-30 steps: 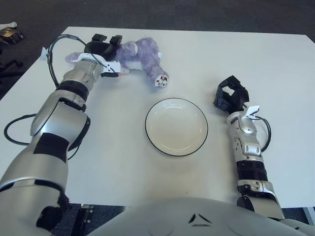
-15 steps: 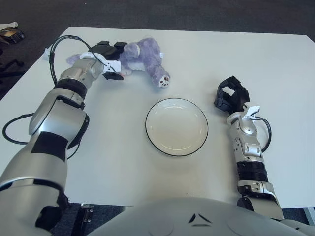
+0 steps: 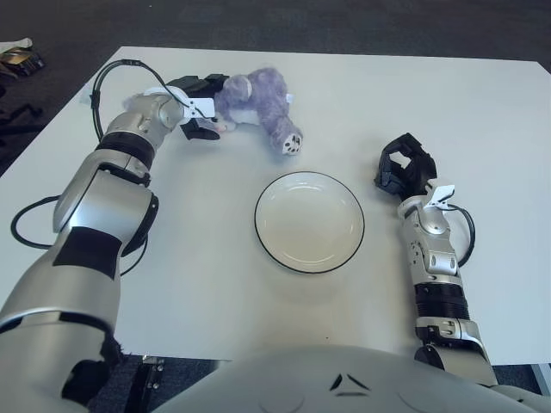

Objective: Put the doll into the plate.

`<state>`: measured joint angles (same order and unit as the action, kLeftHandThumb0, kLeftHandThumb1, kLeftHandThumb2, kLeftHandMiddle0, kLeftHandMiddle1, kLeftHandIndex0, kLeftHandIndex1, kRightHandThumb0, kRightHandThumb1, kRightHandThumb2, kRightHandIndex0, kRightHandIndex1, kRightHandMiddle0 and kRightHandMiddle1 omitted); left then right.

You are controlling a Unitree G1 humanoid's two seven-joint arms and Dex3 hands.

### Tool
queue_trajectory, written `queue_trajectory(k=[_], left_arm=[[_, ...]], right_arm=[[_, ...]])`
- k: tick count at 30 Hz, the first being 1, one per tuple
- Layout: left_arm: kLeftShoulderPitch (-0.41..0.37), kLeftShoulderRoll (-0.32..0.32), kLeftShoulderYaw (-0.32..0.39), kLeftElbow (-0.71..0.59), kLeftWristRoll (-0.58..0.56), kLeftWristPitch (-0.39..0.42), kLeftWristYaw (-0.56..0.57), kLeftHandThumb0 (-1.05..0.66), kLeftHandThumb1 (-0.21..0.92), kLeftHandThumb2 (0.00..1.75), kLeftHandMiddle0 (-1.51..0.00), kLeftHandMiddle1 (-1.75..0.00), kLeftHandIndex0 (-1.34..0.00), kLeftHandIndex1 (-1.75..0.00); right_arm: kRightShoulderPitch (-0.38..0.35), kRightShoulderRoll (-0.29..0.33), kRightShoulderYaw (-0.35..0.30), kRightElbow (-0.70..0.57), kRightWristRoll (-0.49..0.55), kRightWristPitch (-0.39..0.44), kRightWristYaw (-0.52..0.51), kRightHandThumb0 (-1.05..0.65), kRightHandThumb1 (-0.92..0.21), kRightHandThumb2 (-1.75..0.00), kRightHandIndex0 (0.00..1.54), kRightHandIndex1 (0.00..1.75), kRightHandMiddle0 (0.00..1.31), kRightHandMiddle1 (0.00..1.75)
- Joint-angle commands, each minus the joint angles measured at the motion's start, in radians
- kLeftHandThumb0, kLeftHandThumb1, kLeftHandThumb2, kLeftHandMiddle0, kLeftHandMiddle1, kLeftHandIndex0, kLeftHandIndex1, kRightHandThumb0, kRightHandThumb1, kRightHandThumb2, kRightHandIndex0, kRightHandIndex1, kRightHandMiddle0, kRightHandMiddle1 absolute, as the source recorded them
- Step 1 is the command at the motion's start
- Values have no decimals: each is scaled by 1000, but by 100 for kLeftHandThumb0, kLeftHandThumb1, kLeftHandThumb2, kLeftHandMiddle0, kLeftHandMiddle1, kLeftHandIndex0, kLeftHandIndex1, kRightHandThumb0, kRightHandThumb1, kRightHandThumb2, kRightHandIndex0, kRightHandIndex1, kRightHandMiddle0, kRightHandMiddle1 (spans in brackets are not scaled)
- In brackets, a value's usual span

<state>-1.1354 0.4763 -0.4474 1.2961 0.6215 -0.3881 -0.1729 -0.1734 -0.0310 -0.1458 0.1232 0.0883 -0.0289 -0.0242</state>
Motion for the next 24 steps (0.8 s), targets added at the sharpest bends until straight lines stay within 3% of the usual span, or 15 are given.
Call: queue_trajectory(k=[1,9,11,13,14,15,17,21,23,24], left_arm=[[-15,-27,17,7,-24,16,-37,-24,8,117,-19,-37,0,-24],[1,-63,-3,15,10,83,117,-46,22,102,-24,-45,0,-41],[5,-65,-12,15,22,87,151,-60,35,88,-24,-65,0,-47],[10,-74,-27,16,41,101,203,-66,42,81,-22,-81,0,-49],[13,-79,-35,17,52,108,230,-72,46,76,-31,-114,0,-54],[16,-84,-43,18,62,117,252,-76,50,70,-39,-136,0,-58],[16,-88,-53,21,73,126,273,-81,53,64,-49,-155,0,-63],[19,-96,-67,26,87,142,303,-87,57,58,-63,-170,0,-70],[22,-104,-74,28,94,159,330,-86,56,56,-60,-173,0,-69],[25,-110,-78,29,100,176,357,-85,54,59,-42,-173,0,-66]], right_arm=[[55,8,8,25,-4,47,-4,-43,-47,-113,112,175,49,175],[59,2,17,12,-12,62,-6,-43,-48,-112,111,175,49,175],[62,1,20,7,-13,64,-7,-43,-48,-112,111,175,49,175],[63,0,23,4,-16,65,-9,-43,-48,-112,111,175,49,175],[64,-1,25,1,-18,66,-11,-43,-48,-112,111,175,49,175],[65,-1,26,0,-20,67,-12,-43,-48,-112,112,175,49,175],[65,-1,27,-1,-23,68,-15,-43,-48,-112,112,175,49,175],[66,0,29,-3,-30,70,-17,-43,-48,-112,113,175,49,175],[67,0,30,-4,-31,70,-17,-44,-47,-113,113,175,49,175],[68,0,31,-7,-31,70,-16,-44,-47,-113,113,175,49,175]])
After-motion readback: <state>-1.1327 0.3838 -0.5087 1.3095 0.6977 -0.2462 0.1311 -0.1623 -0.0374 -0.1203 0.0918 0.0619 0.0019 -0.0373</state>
